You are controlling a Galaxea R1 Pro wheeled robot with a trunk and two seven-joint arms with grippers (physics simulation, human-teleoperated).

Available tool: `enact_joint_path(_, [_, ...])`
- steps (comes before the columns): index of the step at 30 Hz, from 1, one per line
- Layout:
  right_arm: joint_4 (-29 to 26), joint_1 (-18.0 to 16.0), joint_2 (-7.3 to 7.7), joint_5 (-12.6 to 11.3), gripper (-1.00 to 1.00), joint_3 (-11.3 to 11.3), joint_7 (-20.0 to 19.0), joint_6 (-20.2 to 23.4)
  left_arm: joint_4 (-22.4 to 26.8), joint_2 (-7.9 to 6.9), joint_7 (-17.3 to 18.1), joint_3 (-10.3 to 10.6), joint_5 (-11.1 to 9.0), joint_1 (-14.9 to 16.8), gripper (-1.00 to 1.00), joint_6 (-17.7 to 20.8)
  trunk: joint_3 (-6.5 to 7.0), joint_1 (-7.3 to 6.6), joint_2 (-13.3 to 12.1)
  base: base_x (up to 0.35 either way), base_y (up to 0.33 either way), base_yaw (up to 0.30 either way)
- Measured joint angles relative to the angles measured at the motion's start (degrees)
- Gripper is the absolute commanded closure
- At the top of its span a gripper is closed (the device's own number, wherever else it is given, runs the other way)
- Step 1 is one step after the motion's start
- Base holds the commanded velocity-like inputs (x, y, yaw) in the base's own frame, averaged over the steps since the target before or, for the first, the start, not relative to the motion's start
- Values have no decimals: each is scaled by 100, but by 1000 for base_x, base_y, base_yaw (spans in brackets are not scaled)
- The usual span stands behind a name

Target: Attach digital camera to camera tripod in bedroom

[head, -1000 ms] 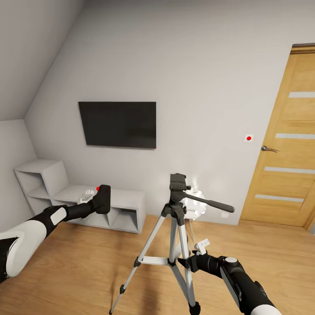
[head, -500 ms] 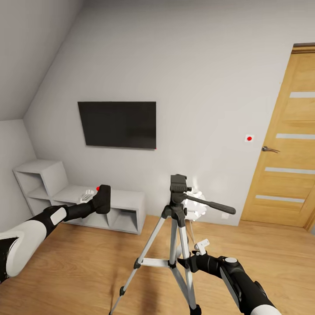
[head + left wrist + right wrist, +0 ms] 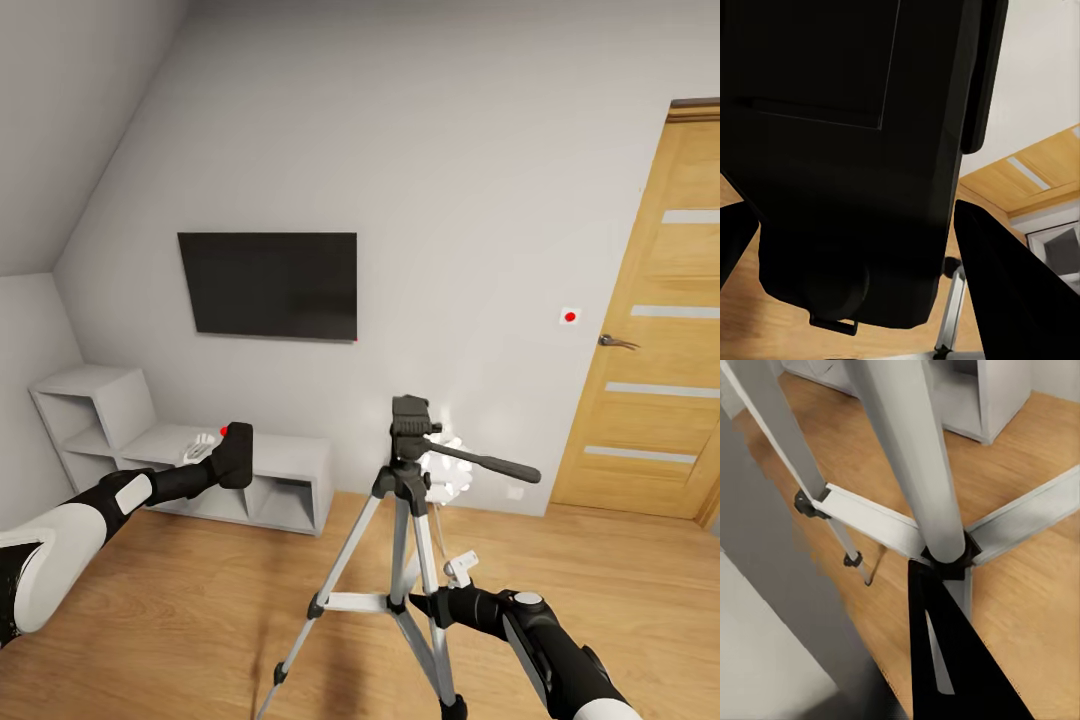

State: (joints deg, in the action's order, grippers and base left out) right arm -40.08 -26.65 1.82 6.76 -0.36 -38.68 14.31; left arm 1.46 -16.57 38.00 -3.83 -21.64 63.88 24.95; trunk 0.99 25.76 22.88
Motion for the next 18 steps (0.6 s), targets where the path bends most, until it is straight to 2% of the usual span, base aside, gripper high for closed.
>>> enact_joint_path(18, [162, -1, -2, -5, 100, 0, 81, -11, 5, 5, 3, 0, -5, 0, 100, -1, 1, 0, 1, 0, 0, 0])
